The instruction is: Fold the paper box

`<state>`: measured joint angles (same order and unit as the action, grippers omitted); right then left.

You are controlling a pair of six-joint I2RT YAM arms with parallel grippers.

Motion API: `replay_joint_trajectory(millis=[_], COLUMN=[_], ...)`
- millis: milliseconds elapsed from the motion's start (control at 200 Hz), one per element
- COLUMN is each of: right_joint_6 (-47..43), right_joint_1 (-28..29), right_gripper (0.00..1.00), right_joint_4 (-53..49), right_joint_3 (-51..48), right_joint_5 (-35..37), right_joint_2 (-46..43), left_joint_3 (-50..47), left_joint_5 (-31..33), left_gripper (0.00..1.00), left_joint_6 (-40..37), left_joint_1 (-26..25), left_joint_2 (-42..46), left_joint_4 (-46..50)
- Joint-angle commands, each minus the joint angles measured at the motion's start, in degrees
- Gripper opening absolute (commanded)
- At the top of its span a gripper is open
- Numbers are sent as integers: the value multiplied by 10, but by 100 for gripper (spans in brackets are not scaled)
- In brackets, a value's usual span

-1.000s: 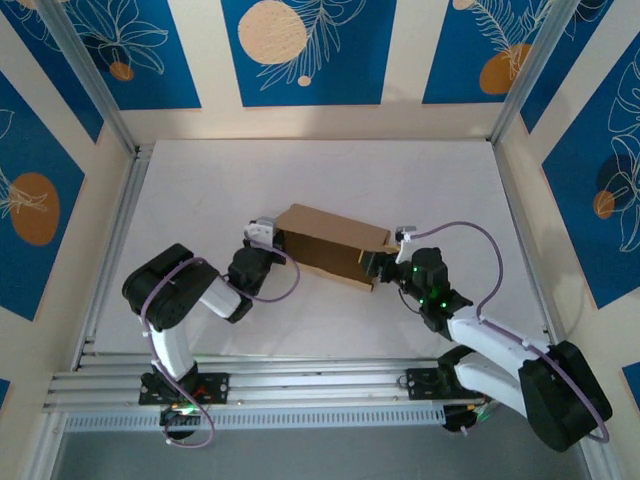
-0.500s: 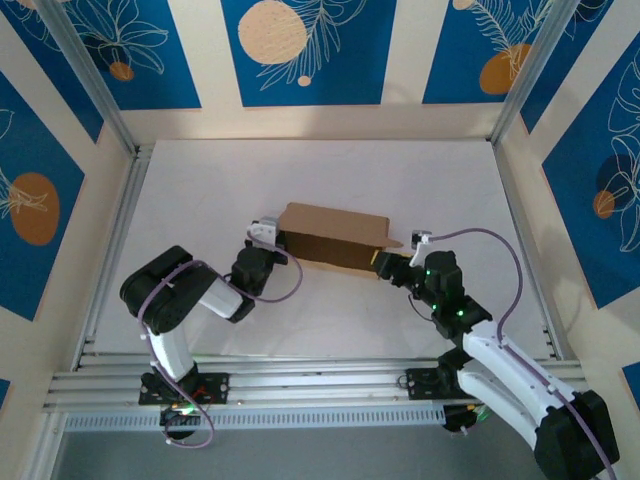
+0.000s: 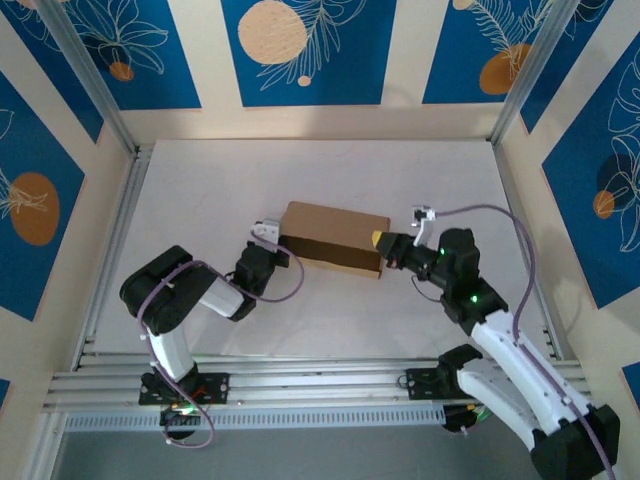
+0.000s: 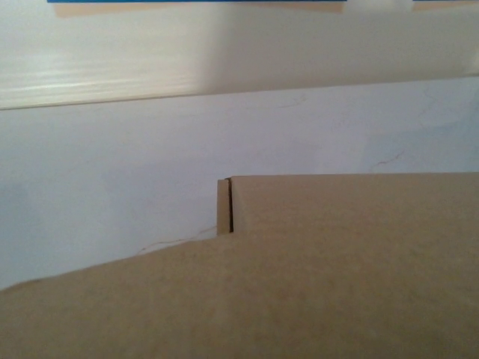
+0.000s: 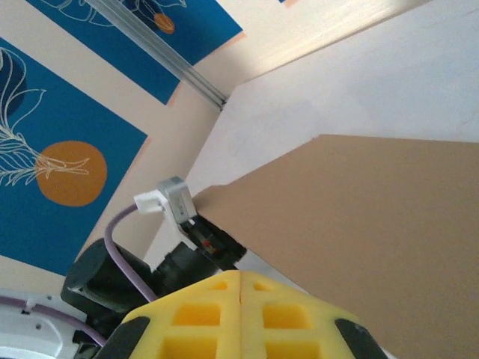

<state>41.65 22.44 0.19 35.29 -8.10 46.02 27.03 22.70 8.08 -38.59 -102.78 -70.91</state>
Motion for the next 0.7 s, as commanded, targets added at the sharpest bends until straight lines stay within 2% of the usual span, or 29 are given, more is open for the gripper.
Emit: replay_joint_trajectory(millis=[0, 80, 215, 360, 490, 585, 690], right_joint_6=[15, 20, 31, 30, 24, 15, 2], right_joint_1=[2, 3, 5, 11, 12, 10, 9], right_gripper=[0, 0, 0, 0, 0, 0, 0], right_joint_4=[-76, -117, -135, -102, -79, -73, -73], right_joint_3=[74, 122, 151, 141, 141, 147, 156], right_joint_5=[-11, -2, 20, 58, 86, 95, 97], right_joint_2=[89, 168, 256, 308, 342, 357, 366], left_joint_3=[13, 10, 3, 19, 25, 16, 18], left_joint_5=[-21, -37, -75, -167, -214, -222, -247], left_gripper=[15, 21, 43, 61, 68, 69, 69], left_joint_6=[11, 10, 11, 31, 63, 79, 85], left_joint_1=[-10, -10, -10, -10, -10, -10, -10], left_joint_2=[5, 7, 36, 76, 117, 161, 211], left_joint_4=[6, 6, 24, 102, 178, 230, 328])
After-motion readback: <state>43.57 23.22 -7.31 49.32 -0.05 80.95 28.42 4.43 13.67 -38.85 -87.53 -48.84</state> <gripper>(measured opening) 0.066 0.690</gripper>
